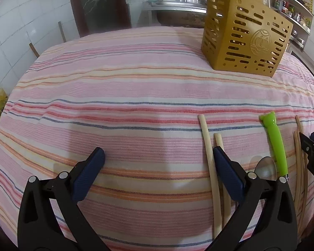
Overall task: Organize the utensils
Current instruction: 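Close the left tool on a chopstick while the right tool grasps another, then lift both held chopsticks and carry them above the yellow holder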
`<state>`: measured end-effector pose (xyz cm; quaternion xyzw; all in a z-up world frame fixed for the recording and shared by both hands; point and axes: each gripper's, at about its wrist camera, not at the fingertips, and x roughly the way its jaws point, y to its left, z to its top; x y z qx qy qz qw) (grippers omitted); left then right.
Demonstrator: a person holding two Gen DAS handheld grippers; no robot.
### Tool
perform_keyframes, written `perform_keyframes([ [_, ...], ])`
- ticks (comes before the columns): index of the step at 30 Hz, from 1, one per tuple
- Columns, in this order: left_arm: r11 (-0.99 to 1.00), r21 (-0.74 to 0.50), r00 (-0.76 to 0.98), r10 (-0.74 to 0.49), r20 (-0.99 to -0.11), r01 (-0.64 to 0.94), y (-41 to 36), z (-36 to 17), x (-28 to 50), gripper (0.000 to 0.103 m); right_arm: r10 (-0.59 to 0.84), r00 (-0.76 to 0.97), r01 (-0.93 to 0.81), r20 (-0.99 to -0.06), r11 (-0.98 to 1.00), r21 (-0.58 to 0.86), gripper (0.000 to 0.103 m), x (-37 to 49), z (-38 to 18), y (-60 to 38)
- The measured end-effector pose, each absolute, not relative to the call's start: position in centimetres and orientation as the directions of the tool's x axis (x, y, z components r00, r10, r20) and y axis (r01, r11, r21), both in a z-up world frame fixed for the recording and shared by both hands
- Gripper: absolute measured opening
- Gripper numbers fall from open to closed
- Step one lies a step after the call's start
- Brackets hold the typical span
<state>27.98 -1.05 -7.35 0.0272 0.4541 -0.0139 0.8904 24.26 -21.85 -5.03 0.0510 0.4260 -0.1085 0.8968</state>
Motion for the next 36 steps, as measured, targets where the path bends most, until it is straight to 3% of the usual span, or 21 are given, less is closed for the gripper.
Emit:
perform_keyframes([
  [3,0.999,0.023,0.587,0.001,-0.81,0.031,-1.1,-7.1,28.2,0.093,-0.135,0.616,0.229,-0.776,0.973,0.012,0.044,24.8,-4.9,-21.8],
  [9,0.997,0.036,0.6,-0.014,-0.8,0.07,-2.6,-6.4,28.0,0.055,-0.112,0.612,0.222,-0.783,0.974,0.034,0.024,25.6,-4.8,-21.7],
  [11,0.996,0.027,0.59,-0.031,-0.807,0.088,-3.2,-6.3,28.1,0.035,-0.108,0.613,0.215,-0.783,0.976,0.033,0.018,25.8,-4.8,-21.5],
  [13,0.995,0.028,0.582,-0.035,-0.813,0.099,-3.8,-6.2,28.3,0.025,-0.104,0.61,0.213,-0.786,0.976,0.037,0.011,26.1,-4.7,-21.4],
  [19,0.995,0.013,0.571,-0.047,-0.82,0.101,-4.6,-6.0,28.6,0.006,-0.083,0.623,0.215,-0.778,0.974,0.068,0.007,26.2,-4.3,-21.6],
  [27,0.996,-0.046,0.619,-0.086,-0.781,0.08,-3.1,-5.1,27.4,0.005,-0.045,0.717,0.217,-0.695,0.963,0.161,0.006,24.3,-2.3,-23.3],
  [36,0.997,-0.038,0.771,-0.079,-0.632,0.071,-1.6,-0.1,23.2,0.005,0.007,0.838,0.154,-0.546,0.956,0.249,0.006,21.0,1.7,-25.4],
])
